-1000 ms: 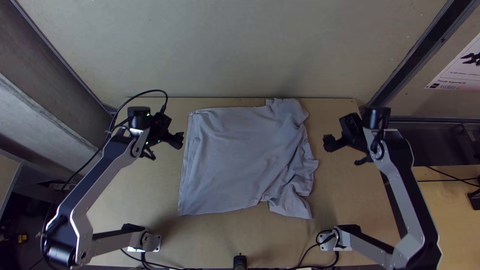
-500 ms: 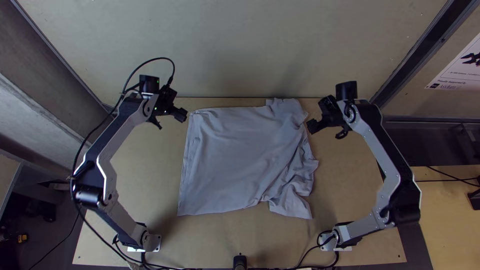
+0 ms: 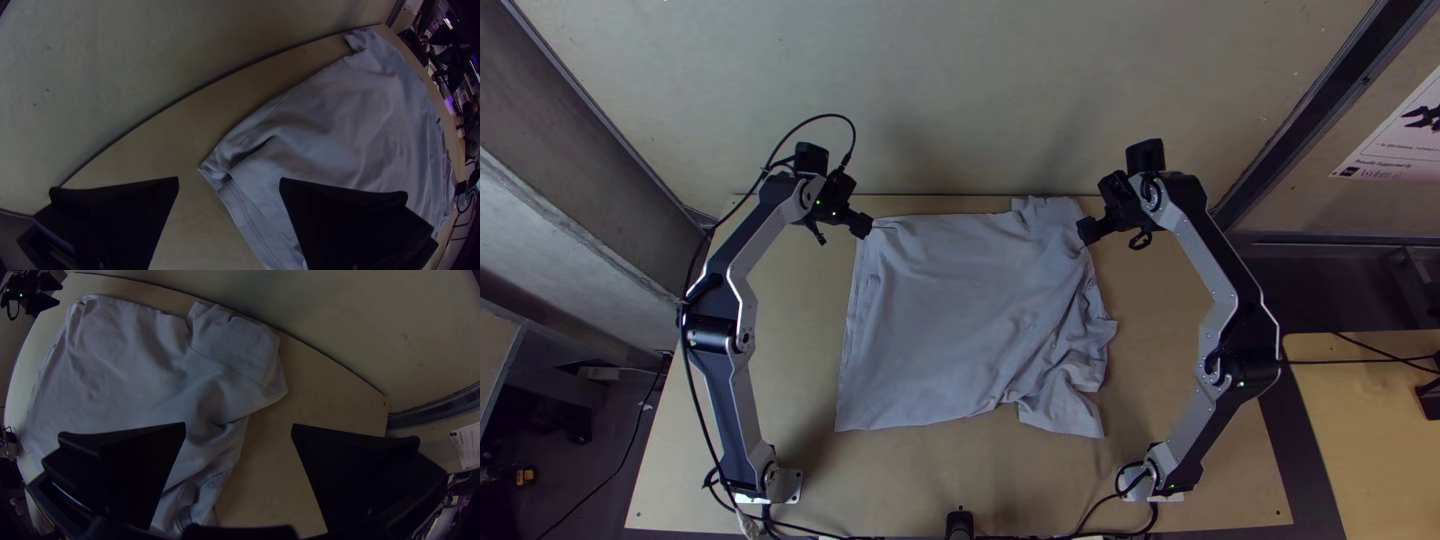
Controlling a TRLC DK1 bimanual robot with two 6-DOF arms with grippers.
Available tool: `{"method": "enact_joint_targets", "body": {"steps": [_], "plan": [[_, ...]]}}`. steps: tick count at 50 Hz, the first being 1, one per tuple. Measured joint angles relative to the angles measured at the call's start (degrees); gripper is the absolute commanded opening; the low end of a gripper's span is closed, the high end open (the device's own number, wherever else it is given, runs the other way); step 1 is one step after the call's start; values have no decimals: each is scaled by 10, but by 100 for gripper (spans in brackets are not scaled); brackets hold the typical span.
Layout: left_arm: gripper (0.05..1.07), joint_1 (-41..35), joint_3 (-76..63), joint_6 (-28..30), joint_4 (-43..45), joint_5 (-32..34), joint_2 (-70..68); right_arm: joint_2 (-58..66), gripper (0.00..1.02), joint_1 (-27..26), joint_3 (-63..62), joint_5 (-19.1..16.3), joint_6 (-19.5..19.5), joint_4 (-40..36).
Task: Fold the t-shirt
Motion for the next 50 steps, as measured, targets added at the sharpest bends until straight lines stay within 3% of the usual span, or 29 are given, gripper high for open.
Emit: {"method": "enact_joint_targets", "body": {"steps": [50], "plan": [[102, 18, 114, 0, -38, 0, 109, 251, 92, -15, 240, 0, 17, -24]]}}
